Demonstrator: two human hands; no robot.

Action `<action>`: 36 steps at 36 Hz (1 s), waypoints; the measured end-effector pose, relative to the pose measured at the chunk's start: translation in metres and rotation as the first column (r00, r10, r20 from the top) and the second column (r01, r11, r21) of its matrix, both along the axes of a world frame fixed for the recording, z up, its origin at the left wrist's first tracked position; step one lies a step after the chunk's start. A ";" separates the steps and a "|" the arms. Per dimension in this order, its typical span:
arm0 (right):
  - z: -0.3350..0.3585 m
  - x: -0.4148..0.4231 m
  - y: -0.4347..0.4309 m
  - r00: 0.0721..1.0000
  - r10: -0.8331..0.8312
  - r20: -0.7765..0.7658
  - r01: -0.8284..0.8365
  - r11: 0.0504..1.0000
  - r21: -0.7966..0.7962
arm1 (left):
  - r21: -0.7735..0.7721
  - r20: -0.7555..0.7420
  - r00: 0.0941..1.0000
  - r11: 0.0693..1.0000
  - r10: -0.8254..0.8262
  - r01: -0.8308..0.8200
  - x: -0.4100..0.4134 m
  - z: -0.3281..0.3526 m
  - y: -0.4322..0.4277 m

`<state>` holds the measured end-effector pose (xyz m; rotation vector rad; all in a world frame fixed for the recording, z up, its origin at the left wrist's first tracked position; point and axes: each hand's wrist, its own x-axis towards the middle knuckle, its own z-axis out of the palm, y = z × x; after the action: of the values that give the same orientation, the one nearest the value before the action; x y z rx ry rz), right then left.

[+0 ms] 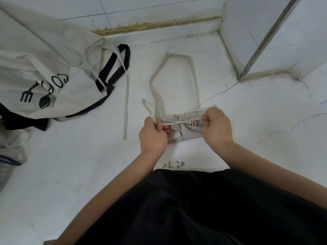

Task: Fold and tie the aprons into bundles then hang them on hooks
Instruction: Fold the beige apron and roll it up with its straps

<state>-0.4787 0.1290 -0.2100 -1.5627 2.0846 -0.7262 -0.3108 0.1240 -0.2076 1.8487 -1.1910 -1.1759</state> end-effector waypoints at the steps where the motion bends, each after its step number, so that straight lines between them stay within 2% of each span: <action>1: 0.000 -0.001 0.001 1.000 -0.017 -0.016 0.017 0.999 0.035 | -0.020 0.039 0.999 1.000 0.008 -0.008 0.001 -0.001 0.001; 5: 0.001 -0.003 0.005 0.996 -0.077 -0.047 0.083 0.984 0.155 | -0.070 0.250 0.968 0.997 0.002 0.016 0.003 -0.001 0.004; 8: 0.004 -0.004 0.001 0.994 -0.096 -0.054 0.104 0.977 0.185 | -0.024 0.397 0.918 0.999 -0.028 0.041 0.008 -0.005 0.000; 9: 0.003 -0.006 0.000 0.995 -0.080 -0.062 0.091 0.974 0.208 | 0.000 0.405 0.914 1.000 -0.027 0.029 0.012 -0.006 -0.002; 14: 0.005 -0.006 0.007 0.996 0.079 -0.045 -0.066 0.968 0.243 | 0.122 0.240 0.971 0.992 0.004 -0.034 0.024 0.001 -0.013; 16: 0.010 -0.006 0.004 0.995 0.076 0.068 -0.091 0.960 0.266 | 0.201 -0.025 0.996 0.976 0.084 -0.078 0.028 0.007 -0.020; 17: 0.012 -0.006 0.001 0.984 0.047 0.172 -0.096 0.953 0.287 | 0.260 -0.217 0.963 0.960 0.158 -0.099 0.031 0.010 -0.023; 18: 0.015 -0.006 -0.002 0.951 -0.015 0.310 -0.085 0.947 0.308 | 0.322 -0.390 0.893 0.942 0.225 -0.097 0.034 0.013 -0.027; 20: 0.022 -0.006 -0.006 0.784 -0.210 0.584 -0.019 0.933 0.360 | 0.400 -0.592 0.742 0.914 0.315 -0.069 0.039 0.019 -0.031; 23: 0.031 -0.004 -0.010 0.534 -0.327 0.780 0.015 0.926 0.378 | 0.480 -0.640 0.627 0.868 0.443 -0.123 0.041 0.028 -0.034; 26: 0.040 0.001 -0.013 0.292 -0.269 0.918 -0.031 0.956 0.291 | 0.560 -0.638 0.478 0.790 0.604 -0.250 0.041 0.036 -0.034; 27: 0.042 0.001 -0.014 0.259 -0.224 0.939 -0.076 0.965 0.251 | 0.579 -0.638 0.433 0.767 0.637 -0.275 0.041 0.039 -0.034; 28: 0.043 0.002 -0.014 0.300 -0.171 0.938 -0.113 0.970 0.213 | 0.593 -0.638 0.398 0.750 0.660 -0.293 0.040 0.040 -0.035; 29: 0.043 0.003 -0.013 0.421 -0.117 0.900 -0.142 0.971 0.193 | 0.604 -0.639 0.362 0.735 0.678 -0.308 0.040 0.042 -0.036; 31: 0.040 0.006 -0.013 0.727 -0.021 0.686 -0.129 0.978 0.166 | 0.615 -0.637 0.310 0.708 0.706 -0.347 0.037 0.046 -0.036; 32: 0.037 0.007 -0.014 0.813 0.000 0.583 -0.103 0.984 0.144 | 0.617 -0.633 0.294 0.696 0.716 -0.368 0.035 0.046 -0.037; 34: 0.031 0.007 -0.014 0.863 -0.006 0.505 -0.049 0.994 0.096 | 0.616 -0.627 0.279 0.682 0.728 -0.395 0.033 0.046 -0.038; 35: 0.027 0.007 -0.015 0.873 -0.022 0.487 -0.022 0.996 0.083 | 0.604 -0.624 0.303 0.691 0.720 -0.398 0.032 0.046 -0.037; 36: 0.024 0.008 -0.015 0.881 -0.046 0.472 0.012 0.997 0.075 | 0.560 -0.606 0.391 0.720 0.693 -0.410 0.030 0.044 -0.037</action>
<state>-0.4710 0.1141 -0.1864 -1.1683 1.7479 -0.9285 -0.2804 0.0871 -0.1640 1.4150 0.1896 -1.5487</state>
